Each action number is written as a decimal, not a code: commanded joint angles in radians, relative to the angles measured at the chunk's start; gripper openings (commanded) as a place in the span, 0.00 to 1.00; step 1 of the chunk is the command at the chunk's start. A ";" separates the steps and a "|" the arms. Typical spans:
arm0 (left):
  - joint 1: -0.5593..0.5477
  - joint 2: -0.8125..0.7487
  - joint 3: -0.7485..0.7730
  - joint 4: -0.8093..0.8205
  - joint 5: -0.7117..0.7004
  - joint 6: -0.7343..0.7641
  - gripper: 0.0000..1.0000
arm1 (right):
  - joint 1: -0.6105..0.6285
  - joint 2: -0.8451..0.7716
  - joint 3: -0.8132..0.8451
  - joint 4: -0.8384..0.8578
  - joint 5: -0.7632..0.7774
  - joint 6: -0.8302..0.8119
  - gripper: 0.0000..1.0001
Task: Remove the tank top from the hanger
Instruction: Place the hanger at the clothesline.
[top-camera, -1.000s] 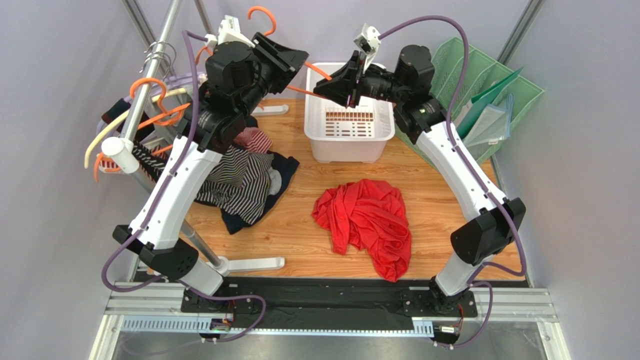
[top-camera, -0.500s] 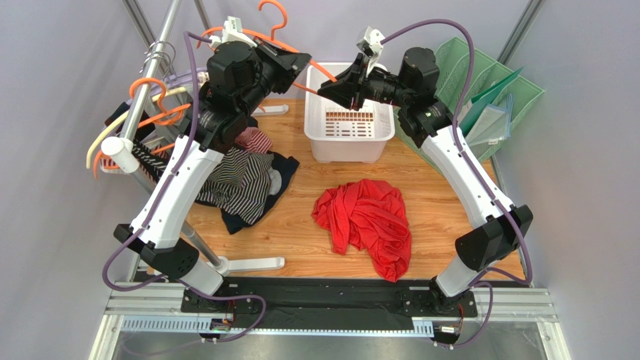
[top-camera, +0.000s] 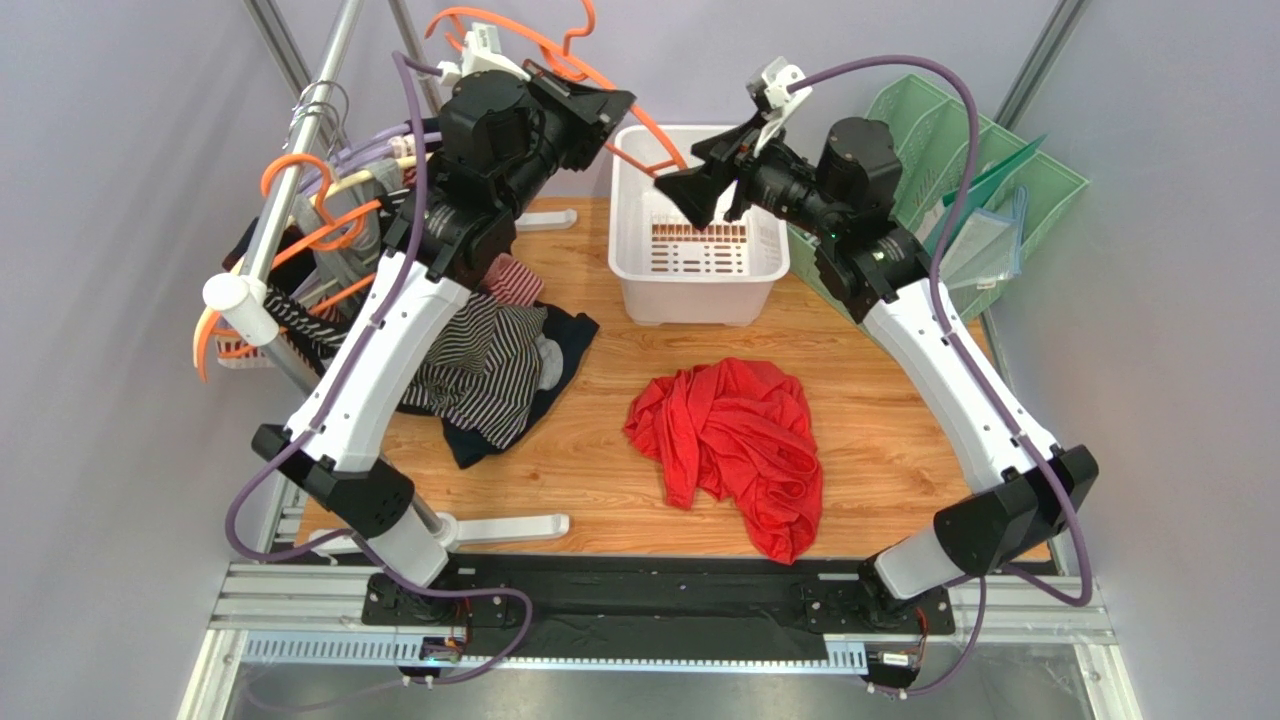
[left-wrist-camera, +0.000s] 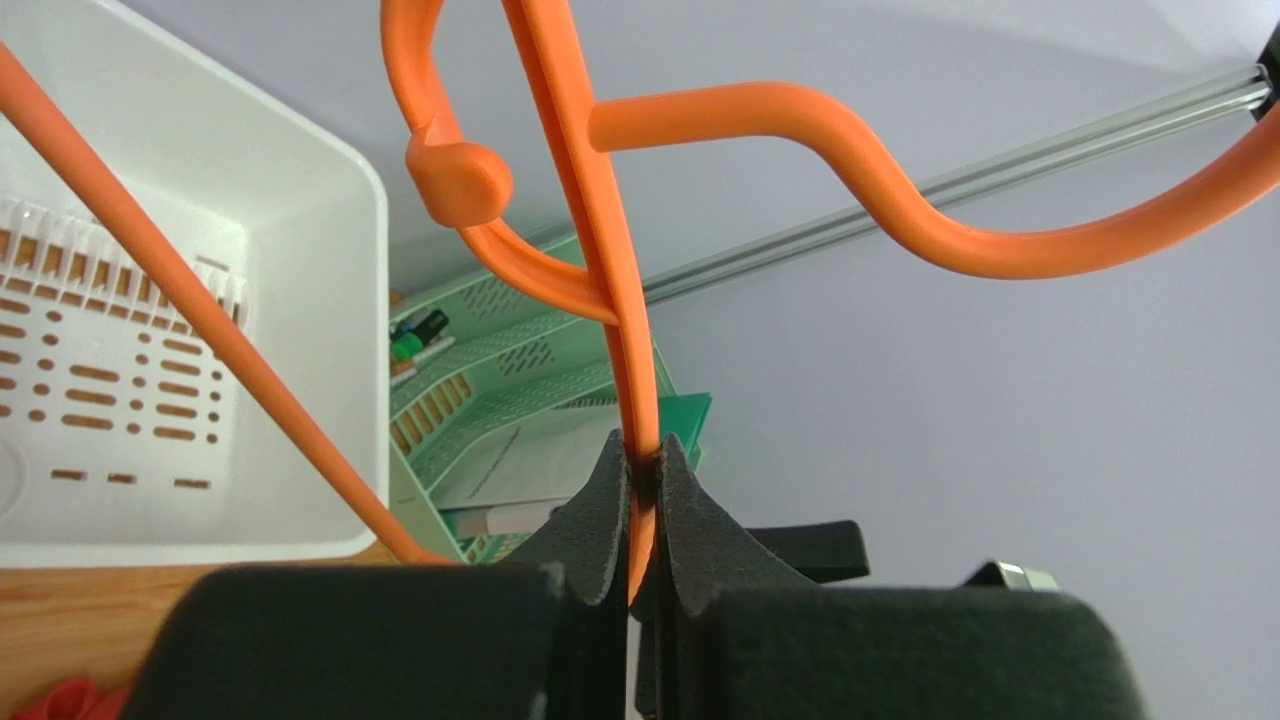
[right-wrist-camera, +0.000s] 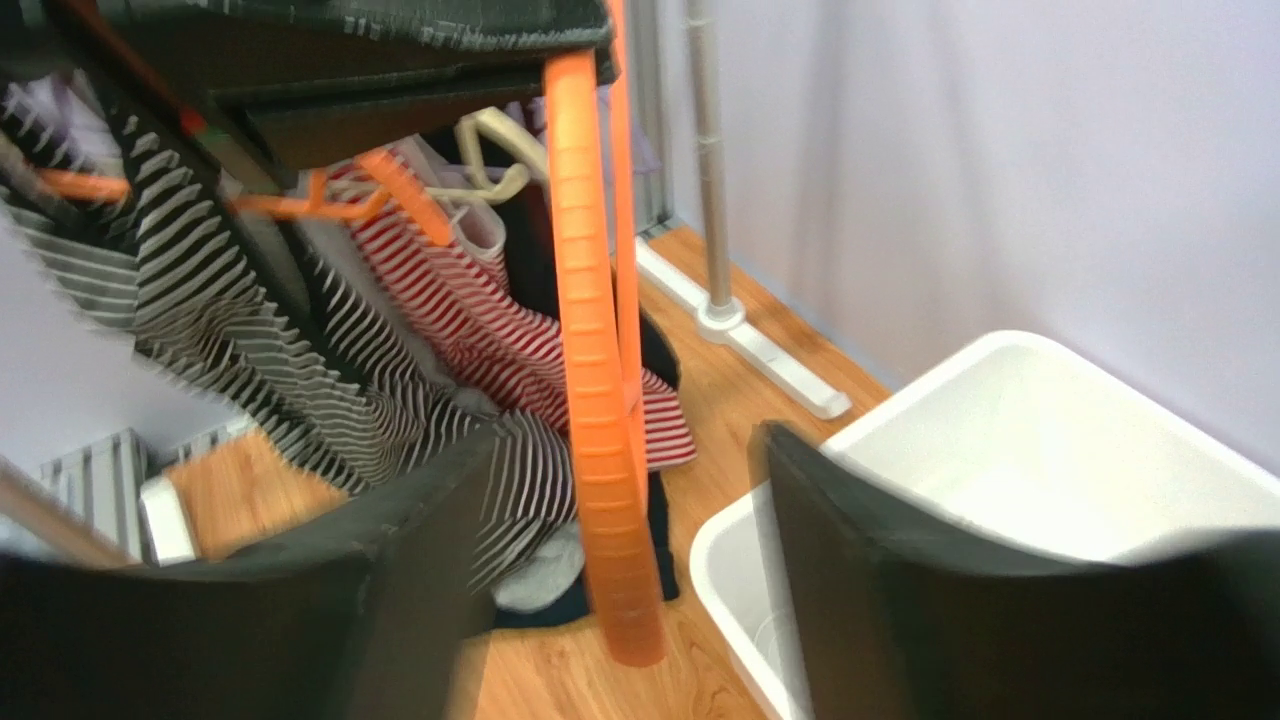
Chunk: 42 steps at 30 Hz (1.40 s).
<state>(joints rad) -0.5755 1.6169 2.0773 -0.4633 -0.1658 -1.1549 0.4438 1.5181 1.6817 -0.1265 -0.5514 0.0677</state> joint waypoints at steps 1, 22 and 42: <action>0.002 0.057 0.099 0.074 -0.004 -0.012 0.00 | -0.002 -0.104 -0.019 -0.031 0.357 0.040 0.82; 0.100 0.185 0.184 0.118 -0.426 -0.186 0.00 | -0.004 -0.778 -0.563 -0.262 0.427 0.343 0.92; 0.286 0.277 0.316 0.081 -0.449 -0.259 0.00 | -0.004 -0.993 -0.649 -0.475 0.349 0.350 1.00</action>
<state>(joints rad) -0.2985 1.8717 2.3611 -0.4072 -0.5861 -1.3674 0.4397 0.5797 1.0191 -0.6003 -0.1921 0.4072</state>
